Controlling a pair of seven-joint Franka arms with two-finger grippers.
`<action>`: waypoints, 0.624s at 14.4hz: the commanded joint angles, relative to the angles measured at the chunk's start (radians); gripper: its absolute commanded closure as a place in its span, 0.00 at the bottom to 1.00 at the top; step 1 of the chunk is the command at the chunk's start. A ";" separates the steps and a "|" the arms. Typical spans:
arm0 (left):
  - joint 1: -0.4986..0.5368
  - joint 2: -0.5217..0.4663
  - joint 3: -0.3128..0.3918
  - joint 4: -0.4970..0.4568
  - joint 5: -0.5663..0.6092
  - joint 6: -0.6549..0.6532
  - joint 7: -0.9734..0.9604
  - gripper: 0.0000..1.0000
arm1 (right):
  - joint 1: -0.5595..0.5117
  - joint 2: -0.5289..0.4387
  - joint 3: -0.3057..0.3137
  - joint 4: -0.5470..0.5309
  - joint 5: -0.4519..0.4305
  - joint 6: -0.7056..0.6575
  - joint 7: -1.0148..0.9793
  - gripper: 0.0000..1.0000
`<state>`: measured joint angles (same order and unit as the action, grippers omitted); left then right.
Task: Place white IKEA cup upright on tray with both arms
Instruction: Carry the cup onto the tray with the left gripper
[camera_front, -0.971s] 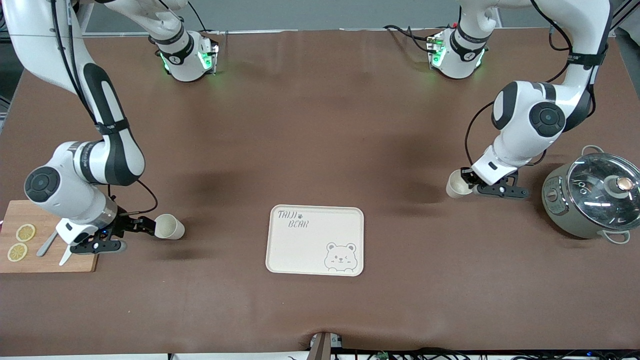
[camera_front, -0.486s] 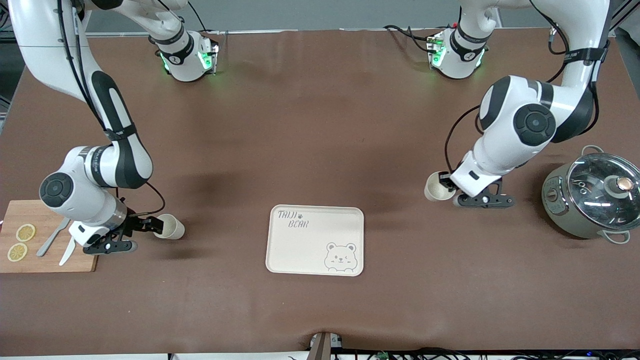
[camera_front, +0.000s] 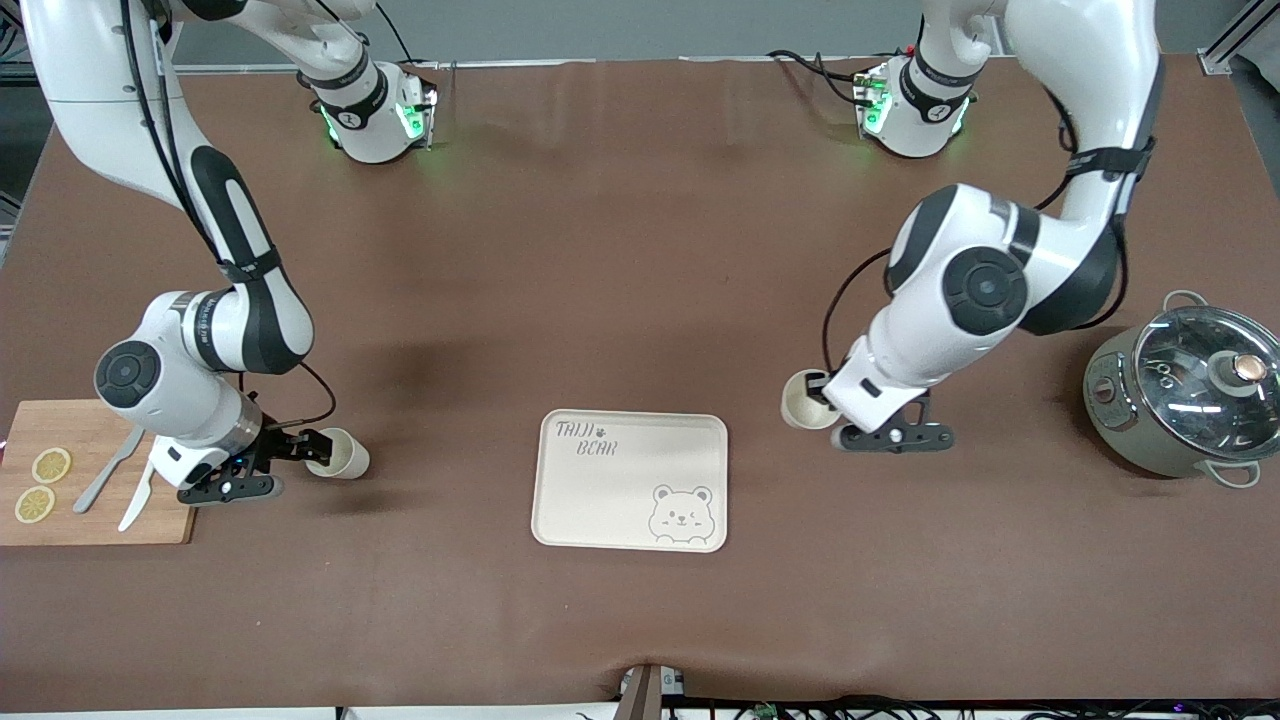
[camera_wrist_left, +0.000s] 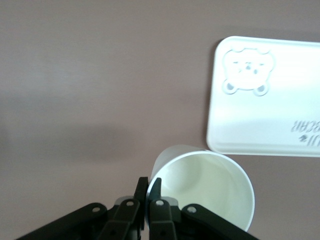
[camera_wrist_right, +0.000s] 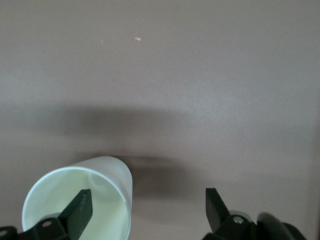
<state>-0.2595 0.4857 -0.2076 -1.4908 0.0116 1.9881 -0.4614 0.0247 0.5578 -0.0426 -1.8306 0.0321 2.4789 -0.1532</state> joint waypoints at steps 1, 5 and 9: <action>-0.050 0.106 0.007 0.154 0.005 -0.035 -0.083 1.00 | -0.002 -0.007 0.006 -0.033 -0.008 0.043 -0.012 0.00; -0.092 0.181 0.010 0.213 0.005 0.029 -0.137 1.00 | 0.000 -0.006 0.007 -0.049 -0.008 0.077 -0.012 0.00; -0.145 0.257 0.042 0.213 0.010 0.168 -0.174 1.00 | 0.009 0.005 0.007 -0.049 -0.008 0.094 -0.012 0.00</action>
<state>-0.3644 0.6917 -0.1991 -1.3213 0.0117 2.1164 -0.6010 0.0292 0.5585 -0.0372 -1.8714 0.0321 2.5505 -0.1594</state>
